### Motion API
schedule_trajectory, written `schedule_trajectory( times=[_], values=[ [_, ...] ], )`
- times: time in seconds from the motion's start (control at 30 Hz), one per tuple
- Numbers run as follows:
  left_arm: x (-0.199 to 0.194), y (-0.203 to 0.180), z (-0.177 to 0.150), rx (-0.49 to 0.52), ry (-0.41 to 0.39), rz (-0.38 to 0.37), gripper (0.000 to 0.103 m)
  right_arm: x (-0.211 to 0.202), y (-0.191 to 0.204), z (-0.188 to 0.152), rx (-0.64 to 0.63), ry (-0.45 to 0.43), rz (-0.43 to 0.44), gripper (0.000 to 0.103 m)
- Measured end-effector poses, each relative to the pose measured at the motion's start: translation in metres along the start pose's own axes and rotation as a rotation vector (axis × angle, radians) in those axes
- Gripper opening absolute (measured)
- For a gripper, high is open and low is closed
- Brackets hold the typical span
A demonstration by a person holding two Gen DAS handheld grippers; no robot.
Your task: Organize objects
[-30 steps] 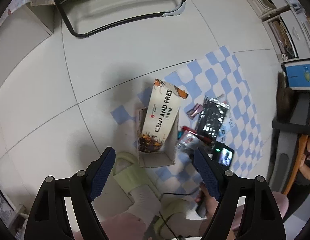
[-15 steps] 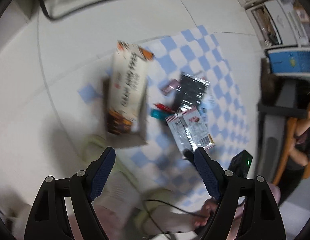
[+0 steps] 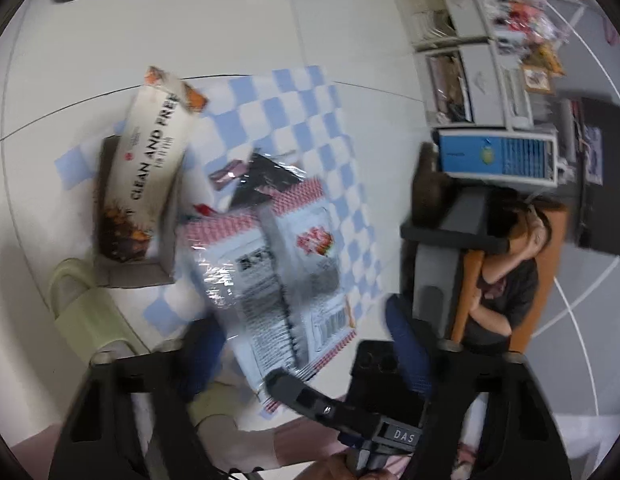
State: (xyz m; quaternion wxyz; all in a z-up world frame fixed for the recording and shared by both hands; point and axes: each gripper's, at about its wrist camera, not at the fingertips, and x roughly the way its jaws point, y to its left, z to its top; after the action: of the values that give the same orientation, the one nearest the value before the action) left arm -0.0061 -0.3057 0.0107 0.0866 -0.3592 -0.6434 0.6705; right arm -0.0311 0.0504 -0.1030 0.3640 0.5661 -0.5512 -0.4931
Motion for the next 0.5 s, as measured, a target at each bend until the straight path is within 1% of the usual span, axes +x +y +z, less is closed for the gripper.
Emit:
schedule_trajectory(
  times=[0.03, 0.07, 0.1, 0.13, 0.17, 0.2, 0.27, 0.33, 0.37, 0.4, 0.43, 0.47, 0.5],
  values=[
    [0.0, 0.001, -0.003, 0.014, 0.004, 0.022, 0.016, 0.002, 0.003, -0.004, 0.0, 0.011, 0.017, 0.002],
    [0.002, 0.005, -0.004, 0.015, -0.003, 0.04, 0.0, 0.007, 0.0, 0.0, 0.0, 0.017, 0.025, 0.003],
    [0.002, 0.009, -0.007, 0.018, -0.019, 0.067, 0.0, 0.011, -0.001, 0.003, 0.0, 0.026, 0.024, 0.005],
    [0.0, 0.012, -0.007, 0.022, -0.043, 0.102, 0.0, 0.015, 0.0, 0.005, 0.001, 0.032, 0.004, 0.006],
    [-0.003, 0.013, -0.007, 0.028, -0.073, 0.145, 0.0, 0.016, -0.001, 0.005, -0.002, 0.037, -0.04, 0.009],
    [-0.009, 0.015, -0.006, 0.034, -0.108, 0.192, 0.0, 0.016, -0.005, 0.005, -0.014, 0.042, -0.105, 0.009],
    [-0.021, 0.024, -0.003, 0.026, -0.164, 0.245, 0.0, 0.02, -0.015, 0.007, -0.037, 0.05, -0.263, 0.009],
    [-0.029, 0.03, -0.002, 0.021, -0.207, 0.307, 0.0, 0.022, -0.024, 0.007, -0.058, 0.062, -0.454, 0.01],
    [-0.031, 0.036, -0.001, 0.015, -0.216, 0.358, 0.0, 0.024, -0.029, 0.007, -0.073, 0.071, -0.558, 0.012],
    [-0.029, 0.039, 0.001, 0.002, -0.214, 0.392, 0.0, 0.027, -0.035, 0.007, -0.089, 0.083, -0.661, 0.012],
    [-0.027, 0.045, 0.002, -0.012, -0.213, 0.415, 0.0, 0.029, -0.04, 0.008, -0.103, 0.095, -0.74, 0.012],
    [-0.024, 0.05, 0.004, -0.025, -0.215, 0.426, 0.0, 0.03, -0.046, 0.009, -0.107, 0.111, -0.792, 0.013],
    [-0.019, 0.056, 0.006, -0.038, -0.202, 0.441, 0.0, 0.03, -0.049, 0.009, -0.102, 0.117, -0.803, 0.013]
  ],
)
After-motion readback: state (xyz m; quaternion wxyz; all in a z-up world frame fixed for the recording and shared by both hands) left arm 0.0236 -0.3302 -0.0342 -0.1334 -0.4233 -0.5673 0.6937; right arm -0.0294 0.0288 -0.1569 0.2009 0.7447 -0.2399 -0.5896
